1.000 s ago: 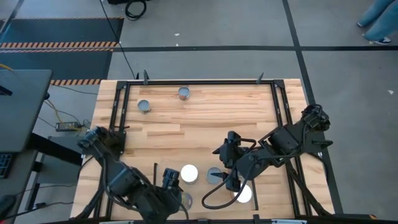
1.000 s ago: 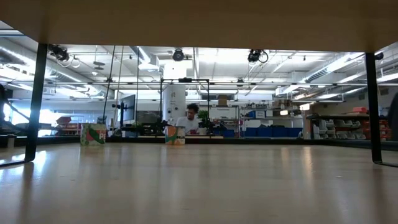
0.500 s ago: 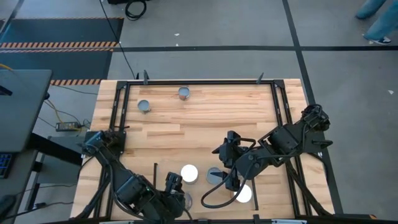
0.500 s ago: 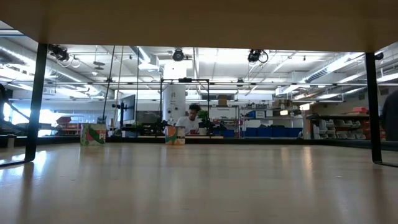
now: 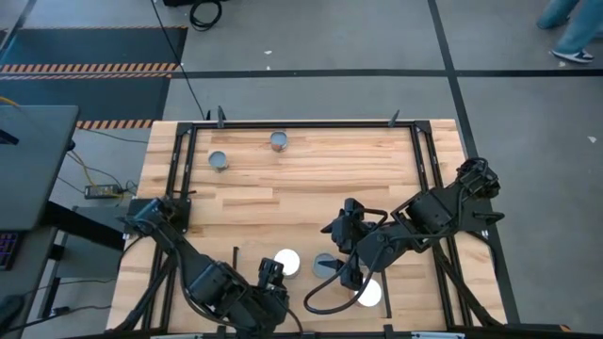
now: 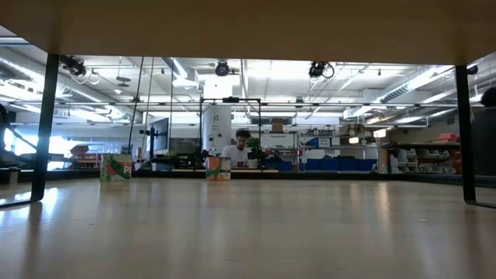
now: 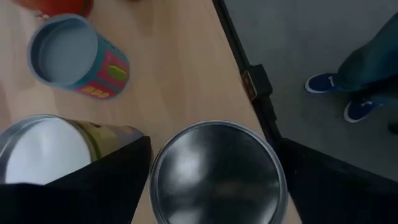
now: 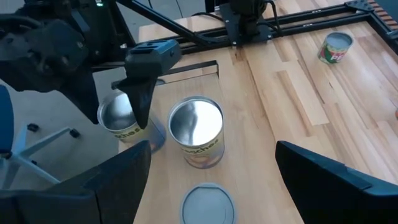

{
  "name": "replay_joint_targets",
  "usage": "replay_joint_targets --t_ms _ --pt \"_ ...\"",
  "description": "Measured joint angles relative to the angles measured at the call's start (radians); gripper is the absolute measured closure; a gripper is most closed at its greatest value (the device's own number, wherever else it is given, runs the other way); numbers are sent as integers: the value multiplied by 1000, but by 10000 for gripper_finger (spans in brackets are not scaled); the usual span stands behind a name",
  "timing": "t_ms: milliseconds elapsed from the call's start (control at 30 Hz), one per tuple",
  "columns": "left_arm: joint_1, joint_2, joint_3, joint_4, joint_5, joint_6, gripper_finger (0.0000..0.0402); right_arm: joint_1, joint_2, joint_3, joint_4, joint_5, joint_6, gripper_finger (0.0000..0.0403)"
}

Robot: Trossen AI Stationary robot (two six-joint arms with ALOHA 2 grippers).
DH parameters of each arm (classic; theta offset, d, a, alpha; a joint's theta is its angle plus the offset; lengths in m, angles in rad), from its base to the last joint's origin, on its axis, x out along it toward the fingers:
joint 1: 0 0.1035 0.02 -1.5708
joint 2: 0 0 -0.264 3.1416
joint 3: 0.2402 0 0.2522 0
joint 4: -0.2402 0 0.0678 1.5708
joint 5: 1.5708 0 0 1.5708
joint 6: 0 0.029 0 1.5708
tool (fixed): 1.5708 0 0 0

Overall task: Pick and place cans onto a shelf
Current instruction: Put the large canned peaches on the shelf

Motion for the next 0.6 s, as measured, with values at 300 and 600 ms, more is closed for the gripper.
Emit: replay_joint_targets --t_ms 300,600 --pt "-32 -20 100 -80 -4 -23 49 0 0 0 3 0 -4 51" --pt "-75 -65 57 -268 15 -237 73 -2 0 0 9 9 -6 51"
